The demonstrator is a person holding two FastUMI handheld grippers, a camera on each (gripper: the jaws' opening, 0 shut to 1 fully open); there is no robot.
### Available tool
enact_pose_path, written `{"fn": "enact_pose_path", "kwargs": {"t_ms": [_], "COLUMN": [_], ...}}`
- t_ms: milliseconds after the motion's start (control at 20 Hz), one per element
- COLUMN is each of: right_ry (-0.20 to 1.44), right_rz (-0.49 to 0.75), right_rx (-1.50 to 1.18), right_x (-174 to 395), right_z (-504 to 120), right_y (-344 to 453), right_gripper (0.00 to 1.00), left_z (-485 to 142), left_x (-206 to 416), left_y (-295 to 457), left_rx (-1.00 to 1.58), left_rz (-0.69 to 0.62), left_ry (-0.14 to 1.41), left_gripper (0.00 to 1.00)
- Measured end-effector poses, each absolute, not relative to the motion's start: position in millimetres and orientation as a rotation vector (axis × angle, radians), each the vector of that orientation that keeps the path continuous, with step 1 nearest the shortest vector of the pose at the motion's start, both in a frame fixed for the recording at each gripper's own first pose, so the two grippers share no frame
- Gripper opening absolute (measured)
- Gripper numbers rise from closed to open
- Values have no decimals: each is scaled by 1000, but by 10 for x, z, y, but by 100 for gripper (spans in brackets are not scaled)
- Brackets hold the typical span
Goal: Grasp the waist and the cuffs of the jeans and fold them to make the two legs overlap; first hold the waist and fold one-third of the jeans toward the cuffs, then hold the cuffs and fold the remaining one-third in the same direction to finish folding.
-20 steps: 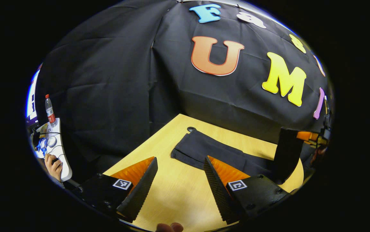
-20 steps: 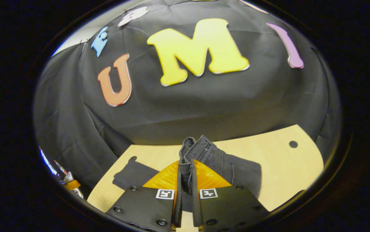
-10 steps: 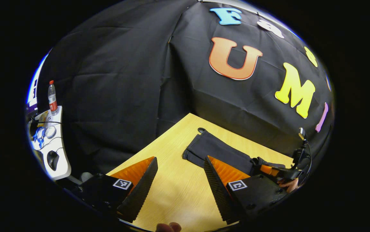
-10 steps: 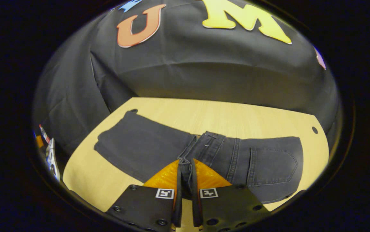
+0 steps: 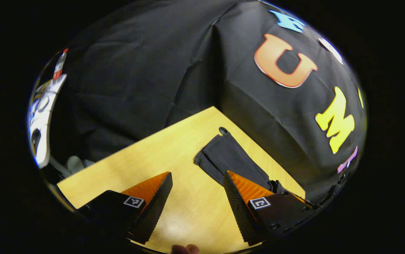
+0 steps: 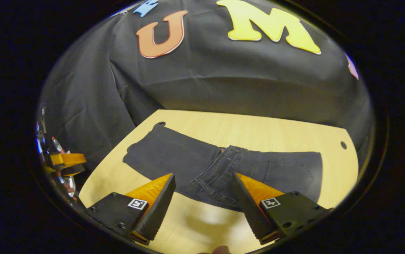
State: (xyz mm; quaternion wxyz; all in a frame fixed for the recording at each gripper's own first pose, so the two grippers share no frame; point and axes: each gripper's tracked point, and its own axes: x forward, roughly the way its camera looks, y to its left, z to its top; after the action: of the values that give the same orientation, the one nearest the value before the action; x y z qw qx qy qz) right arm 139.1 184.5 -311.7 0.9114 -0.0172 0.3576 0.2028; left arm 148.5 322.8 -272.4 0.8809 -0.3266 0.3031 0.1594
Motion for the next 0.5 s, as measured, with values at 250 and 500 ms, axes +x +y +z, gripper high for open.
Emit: {"fn": "enact_pose_path", "kwargs": {"t_ms": [250,500], "right_ry": [707,716], "right_rz": [426,363], "right_rx": [-103,-90], "right_x": [993,789], "right_z": [-2670,-2533], "right_y": [1328,816], "right_gripper": [97,100], "left_z": [-3113,-3316], "left_x": [1975,2351], "left_y": [3112,3208], "left_rx": [-1148,-1222], "left_rz": [375,461], "left_ry": [820,982], "left_gripper": [93,94]}}
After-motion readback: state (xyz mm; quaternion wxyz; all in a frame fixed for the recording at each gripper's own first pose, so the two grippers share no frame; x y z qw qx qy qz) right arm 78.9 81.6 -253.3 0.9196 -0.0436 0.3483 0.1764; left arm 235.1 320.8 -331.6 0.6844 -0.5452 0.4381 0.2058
